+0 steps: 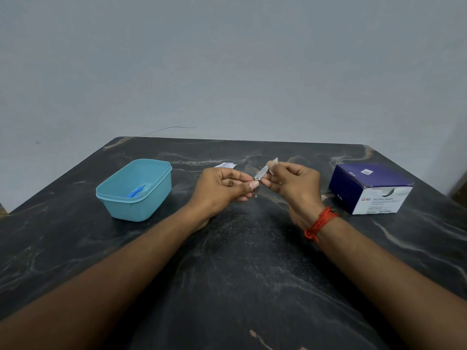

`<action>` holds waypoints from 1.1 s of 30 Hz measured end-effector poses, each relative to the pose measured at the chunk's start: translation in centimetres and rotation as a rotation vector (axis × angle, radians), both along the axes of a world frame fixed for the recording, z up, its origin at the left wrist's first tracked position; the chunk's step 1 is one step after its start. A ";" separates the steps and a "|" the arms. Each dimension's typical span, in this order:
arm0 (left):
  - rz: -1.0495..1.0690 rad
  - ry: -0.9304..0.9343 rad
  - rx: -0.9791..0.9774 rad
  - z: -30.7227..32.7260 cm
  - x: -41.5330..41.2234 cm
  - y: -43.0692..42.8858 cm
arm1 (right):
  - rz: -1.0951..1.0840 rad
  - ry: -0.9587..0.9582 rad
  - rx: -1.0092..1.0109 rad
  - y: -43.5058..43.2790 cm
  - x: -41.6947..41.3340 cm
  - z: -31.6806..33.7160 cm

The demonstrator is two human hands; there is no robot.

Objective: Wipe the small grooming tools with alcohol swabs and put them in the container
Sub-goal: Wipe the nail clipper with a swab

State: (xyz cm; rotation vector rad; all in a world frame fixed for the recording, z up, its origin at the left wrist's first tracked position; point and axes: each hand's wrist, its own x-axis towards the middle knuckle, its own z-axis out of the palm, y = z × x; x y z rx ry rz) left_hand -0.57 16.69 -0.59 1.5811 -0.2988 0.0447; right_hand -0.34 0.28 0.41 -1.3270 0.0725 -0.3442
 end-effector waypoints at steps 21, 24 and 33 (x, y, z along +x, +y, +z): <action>0.135 -0.309 0.396 0.8 1.1 1.7 | -0.188 -0.311 -0.674 -3.0 0.8 1.0; 0.165 -0.368 0.523 0.8 1.0 1.6 | -0.175 -0.565 -1.078 -2.7 0.5 0.9; 0.137 -0.594 0.717 1.6 1.1 2.0 | -0.042 -0.596 -1.482 -2.2 0.5 0.6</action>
